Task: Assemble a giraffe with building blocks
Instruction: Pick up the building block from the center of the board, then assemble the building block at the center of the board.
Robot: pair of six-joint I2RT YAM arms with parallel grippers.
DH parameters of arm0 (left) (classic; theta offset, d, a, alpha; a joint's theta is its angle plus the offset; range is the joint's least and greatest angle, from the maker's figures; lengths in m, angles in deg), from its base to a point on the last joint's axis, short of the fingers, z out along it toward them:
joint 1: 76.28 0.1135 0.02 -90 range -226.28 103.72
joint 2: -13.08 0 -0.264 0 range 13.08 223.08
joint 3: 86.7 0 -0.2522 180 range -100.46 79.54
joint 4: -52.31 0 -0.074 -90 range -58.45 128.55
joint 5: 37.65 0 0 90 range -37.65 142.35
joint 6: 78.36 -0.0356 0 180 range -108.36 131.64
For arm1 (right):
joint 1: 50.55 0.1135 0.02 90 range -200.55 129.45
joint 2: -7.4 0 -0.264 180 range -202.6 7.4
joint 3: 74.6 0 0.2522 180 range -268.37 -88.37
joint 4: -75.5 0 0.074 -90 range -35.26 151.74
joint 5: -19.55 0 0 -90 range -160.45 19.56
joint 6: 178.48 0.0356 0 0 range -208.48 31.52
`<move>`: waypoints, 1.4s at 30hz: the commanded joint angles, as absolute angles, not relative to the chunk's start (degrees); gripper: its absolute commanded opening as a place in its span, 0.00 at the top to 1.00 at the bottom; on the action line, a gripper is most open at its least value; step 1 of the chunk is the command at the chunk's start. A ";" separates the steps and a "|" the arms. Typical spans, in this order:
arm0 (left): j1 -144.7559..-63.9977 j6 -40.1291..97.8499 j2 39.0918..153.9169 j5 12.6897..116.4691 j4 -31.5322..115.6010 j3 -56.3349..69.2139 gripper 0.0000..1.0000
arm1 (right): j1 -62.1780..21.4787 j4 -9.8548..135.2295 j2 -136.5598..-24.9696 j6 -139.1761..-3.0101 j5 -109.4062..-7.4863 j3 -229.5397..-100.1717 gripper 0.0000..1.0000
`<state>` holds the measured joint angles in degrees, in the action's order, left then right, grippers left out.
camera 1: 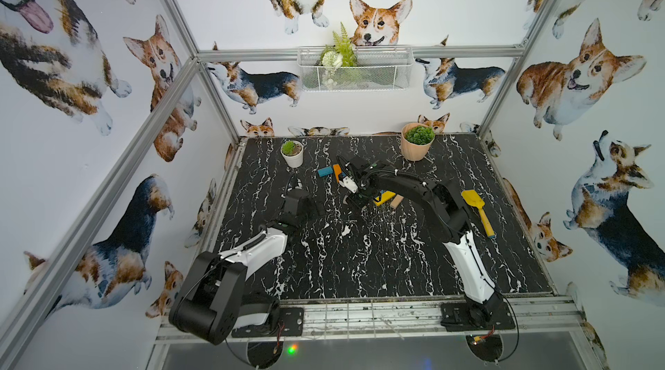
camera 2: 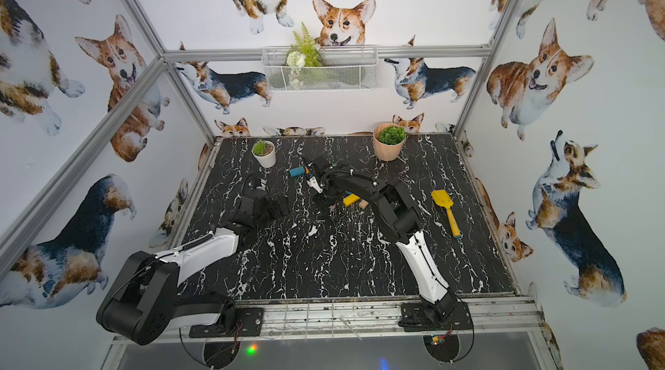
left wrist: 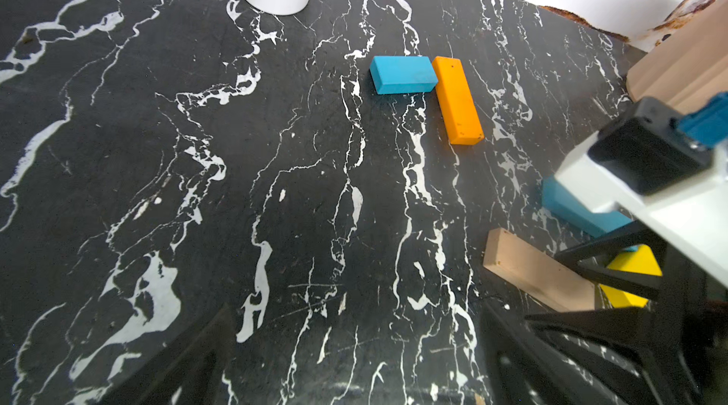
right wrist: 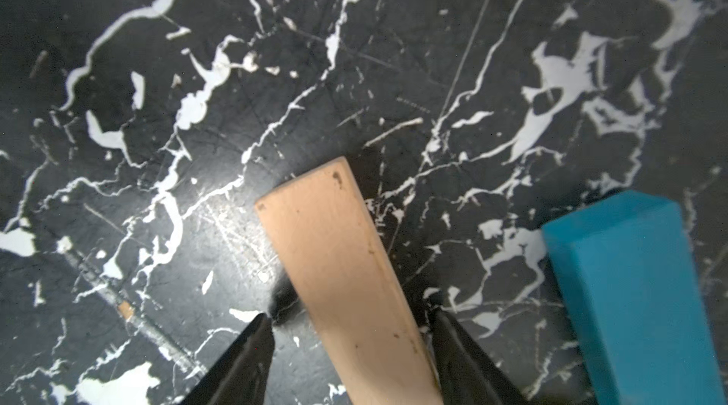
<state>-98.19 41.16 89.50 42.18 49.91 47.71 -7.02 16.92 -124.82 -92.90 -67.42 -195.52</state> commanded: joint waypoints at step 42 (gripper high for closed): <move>-98.02 44.17 89.36 33.18 43.73 45.27 0.00 | -2.85 2.58 -141.27 -52.76 -80.17 -226.60 0.92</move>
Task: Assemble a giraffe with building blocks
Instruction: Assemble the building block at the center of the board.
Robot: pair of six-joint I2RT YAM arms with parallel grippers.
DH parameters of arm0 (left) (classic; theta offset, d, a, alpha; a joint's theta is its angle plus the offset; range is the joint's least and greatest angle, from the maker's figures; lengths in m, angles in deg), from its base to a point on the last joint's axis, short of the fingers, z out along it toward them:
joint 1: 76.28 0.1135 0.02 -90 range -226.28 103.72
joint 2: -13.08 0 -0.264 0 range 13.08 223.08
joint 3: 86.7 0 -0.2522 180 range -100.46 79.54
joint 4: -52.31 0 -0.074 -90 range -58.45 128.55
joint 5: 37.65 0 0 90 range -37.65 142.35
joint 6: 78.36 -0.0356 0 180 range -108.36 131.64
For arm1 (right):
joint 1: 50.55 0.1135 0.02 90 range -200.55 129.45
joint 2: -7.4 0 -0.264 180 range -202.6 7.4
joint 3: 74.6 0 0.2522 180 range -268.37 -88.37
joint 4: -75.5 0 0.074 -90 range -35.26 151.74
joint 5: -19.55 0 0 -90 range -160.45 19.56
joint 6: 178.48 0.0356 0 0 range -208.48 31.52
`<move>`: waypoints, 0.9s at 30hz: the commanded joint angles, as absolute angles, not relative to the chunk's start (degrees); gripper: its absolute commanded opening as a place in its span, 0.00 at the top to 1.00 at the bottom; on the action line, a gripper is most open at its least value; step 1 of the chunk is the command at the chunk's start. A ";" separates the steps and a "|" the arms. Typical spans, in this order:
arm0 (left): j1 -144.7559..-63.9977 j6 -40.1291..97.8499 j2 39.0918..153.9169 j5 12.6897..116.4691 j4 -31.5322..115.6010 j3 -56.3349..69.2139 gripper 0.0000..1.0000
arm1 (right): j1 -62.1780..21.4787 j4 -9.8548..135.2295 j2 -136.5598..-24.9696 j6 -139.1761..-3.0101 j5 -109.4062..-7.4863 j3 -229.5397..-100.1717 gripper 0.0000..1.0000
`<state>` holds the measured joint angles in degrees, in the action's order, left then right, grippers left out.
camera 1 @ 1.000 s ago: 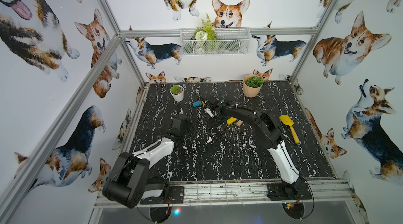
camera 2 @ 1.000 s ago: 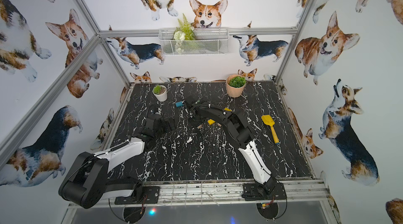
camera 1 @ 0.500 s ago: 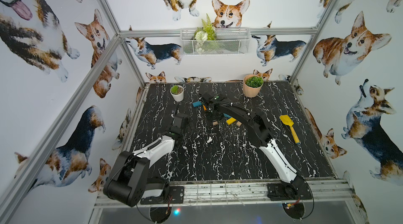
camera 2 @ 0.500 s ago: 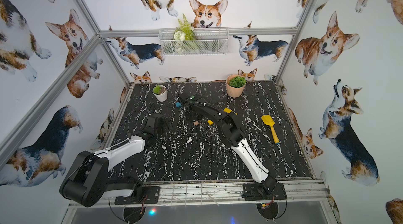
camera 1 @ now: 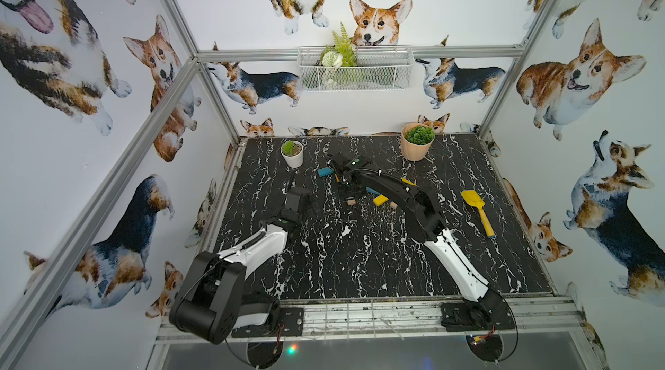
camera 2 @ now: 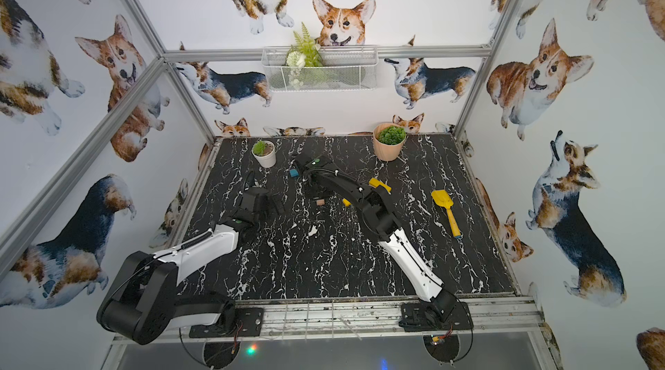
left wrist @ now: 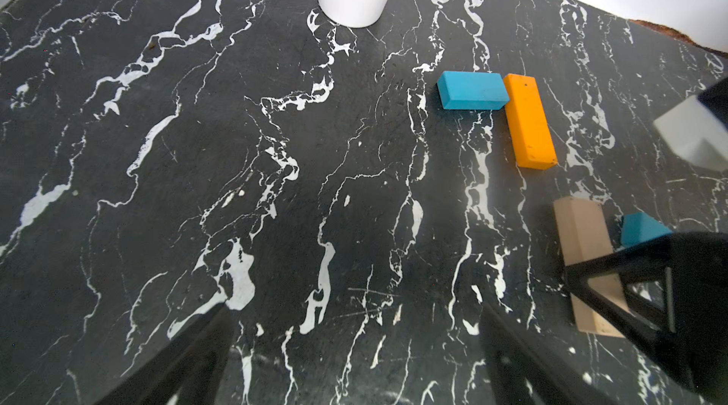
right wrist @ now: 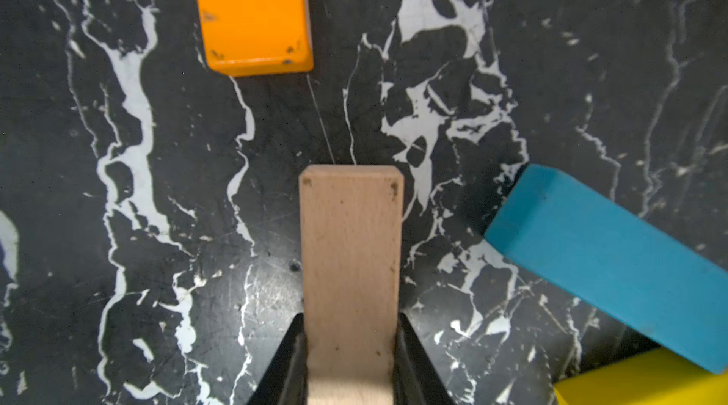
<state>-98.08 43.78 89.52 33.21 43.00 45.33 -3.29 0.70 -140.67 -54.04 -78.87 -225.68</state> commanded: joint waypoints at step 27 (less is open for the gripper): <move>-98.06 43.72 89.44 34.07 44.17 45.18 0.00 | -2.48 3.99 -145.48 -52.71 -76.50 -230.79 0.86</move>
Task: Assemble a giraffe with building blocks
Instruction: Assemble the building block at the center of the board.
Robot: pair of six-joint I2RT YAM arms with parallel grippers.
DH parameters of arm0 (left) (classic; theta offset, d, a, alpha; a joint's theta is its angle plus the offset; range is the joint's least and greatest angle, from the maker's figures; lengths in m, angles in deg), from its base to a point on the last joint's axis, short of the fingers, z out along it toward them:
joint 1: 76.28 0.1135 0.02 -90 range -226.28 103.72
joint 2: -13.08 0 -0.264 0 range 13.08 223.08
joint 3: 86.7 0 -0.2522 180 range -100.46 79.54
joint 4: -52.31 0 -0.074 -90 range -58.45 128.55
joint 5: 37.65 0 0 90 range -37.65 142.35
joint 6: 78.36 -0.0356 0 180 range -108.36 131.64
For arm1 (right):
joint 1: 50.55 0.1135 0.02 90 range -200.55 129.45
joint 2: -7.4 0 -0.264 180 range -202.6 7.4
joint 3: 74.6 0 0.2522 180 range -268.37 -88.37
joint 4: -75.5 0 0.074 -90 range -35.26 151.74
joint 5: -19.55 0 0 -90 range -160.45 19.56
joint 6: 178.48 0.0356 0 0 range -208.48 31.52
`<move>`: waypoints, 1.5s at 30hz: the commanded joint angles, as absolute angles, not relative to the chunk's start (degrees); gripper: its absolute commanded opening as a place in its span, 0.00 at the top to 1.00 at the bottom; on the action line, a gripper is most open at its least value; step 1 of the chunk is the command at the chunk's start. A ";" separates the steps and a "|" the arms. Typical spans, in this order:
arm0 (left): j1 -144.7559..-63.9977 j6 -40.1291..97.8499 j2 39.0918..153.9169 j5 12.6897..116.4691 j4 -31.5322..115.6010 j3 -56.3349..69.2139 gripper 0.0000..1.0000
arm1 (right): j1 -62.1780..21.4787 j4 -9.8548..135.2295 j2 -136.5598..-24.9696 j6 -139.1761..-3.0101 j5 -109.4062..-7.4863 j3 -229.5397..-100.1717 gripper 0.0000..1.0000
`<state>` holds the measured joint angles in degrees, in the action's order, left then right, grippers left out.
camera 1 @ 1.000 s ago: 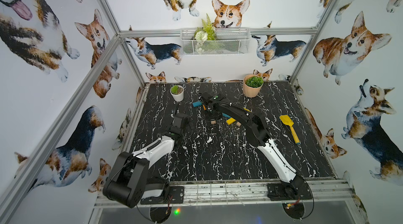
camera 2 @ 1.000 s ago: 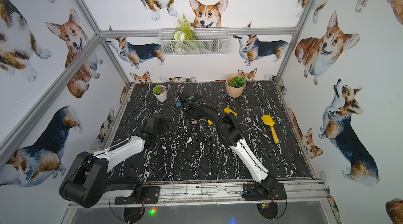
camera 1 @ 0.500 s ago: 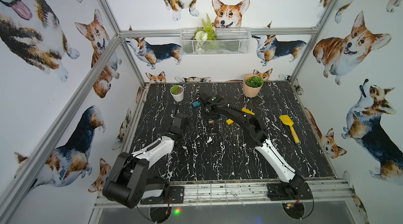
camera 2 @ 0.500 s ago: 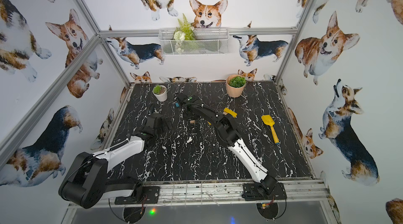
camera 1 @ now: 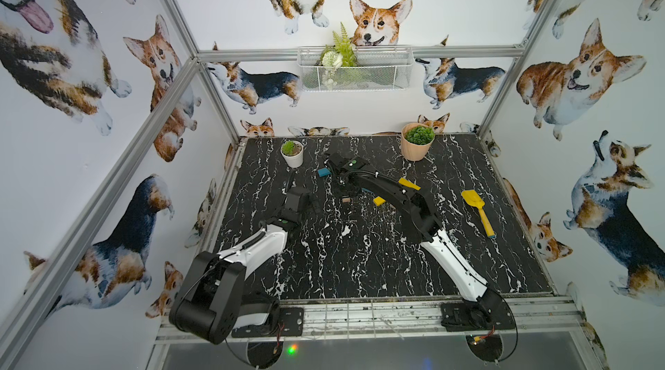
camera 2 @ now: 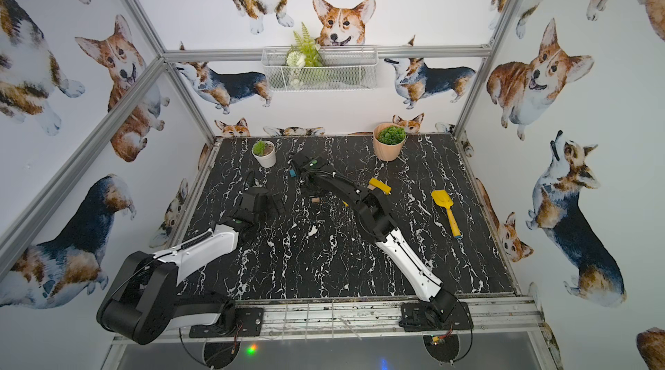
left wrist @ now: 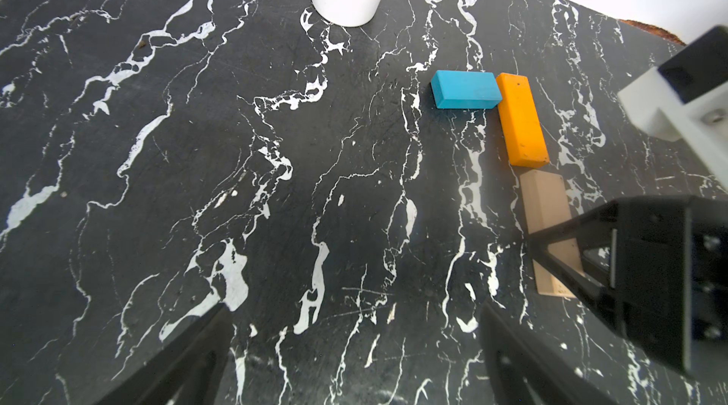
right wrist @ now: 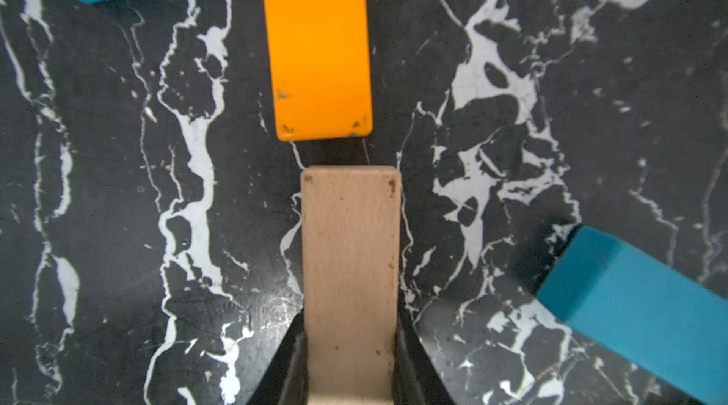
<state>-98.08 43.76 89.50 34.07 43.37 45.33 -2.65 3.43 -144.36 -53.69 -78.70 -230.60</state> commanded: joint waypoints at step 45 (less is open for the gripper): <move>-98.27 37.75 87.84 44.26 52.93 48.01 0.00 | -8.81 10.96 -123.76 -66.12 -76.57 -213.15 0.00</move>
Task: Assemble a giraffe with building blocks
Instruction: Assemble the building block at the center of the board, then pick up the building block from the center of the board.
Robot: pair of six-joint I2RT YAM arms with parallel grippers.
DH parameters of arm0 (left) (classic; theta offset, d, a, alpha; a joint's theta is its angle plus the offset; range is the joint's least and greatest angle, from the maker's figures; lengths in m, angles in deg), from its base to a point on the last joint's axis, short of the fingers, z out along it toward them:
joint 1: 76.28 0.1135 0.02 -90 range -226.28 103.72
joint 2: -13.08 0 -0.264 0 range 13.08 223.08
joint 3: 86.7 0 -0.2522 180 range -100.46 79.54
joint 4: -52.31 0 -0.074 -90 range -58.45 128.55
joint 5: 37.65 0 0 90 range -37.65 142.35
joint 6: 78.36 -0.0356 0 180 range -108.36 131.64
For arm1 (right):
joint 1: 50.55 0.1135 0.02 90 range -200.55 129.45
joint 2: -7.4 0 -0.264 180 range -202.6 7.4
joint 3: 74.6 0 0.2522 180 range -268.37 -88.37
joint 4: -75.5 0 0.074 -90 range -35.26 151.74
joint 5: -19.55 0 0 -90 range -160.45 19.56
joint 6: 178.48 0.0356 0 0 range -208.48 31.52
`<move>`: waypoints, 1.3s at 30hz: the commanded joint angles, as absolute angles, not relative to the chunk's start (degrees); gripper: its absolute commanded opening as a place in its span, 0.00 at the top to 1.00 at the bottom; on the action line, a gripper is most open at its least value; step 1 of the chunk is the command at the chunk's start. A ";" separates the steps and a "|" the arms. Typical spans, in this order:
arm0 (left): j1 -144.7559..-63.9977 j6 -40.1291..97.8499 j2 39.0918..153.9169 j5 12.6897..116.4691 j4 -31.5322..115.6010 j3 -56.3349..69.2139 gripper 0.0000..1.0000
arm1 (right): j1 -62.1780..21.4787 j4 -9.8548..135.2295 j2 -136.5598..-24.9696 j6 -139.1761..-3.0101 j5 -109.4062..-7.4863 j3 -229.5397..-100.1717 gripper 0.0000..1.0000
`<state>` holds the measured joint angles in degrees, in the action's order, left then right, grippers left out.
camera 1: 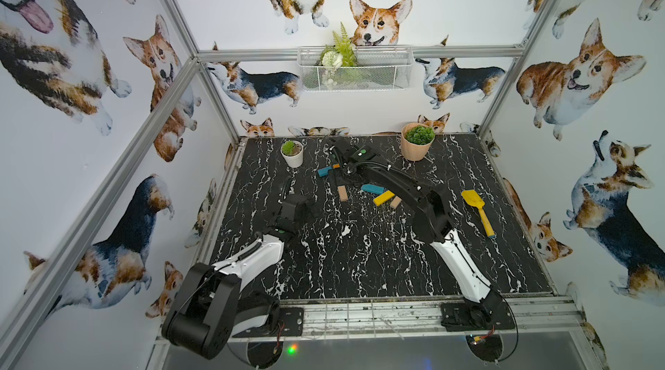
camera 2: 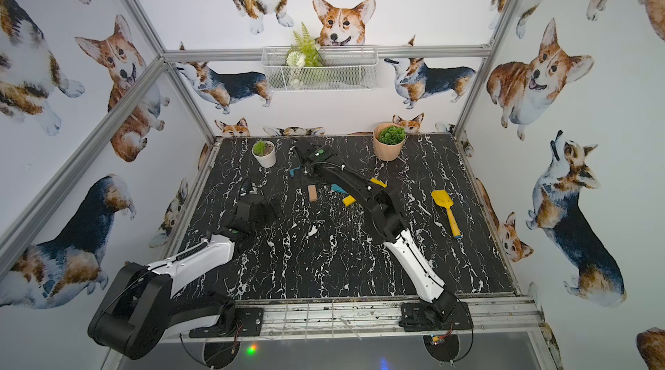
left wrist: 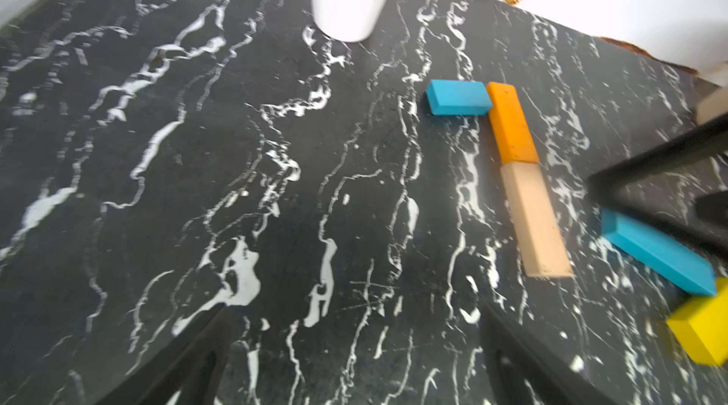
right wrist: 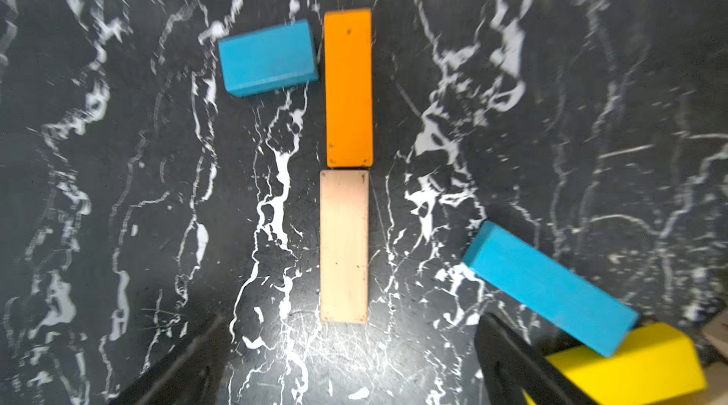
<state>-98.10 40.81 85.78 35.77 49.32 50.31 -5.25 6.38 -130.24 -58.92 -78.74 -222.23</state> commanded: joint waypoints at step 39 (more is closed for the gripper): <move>-113.77 45.63 98.75 46.10 47.96 36.22 0.00 | -17.52 24.94 -123.11 -90.13 -64.02 -190.05 0.33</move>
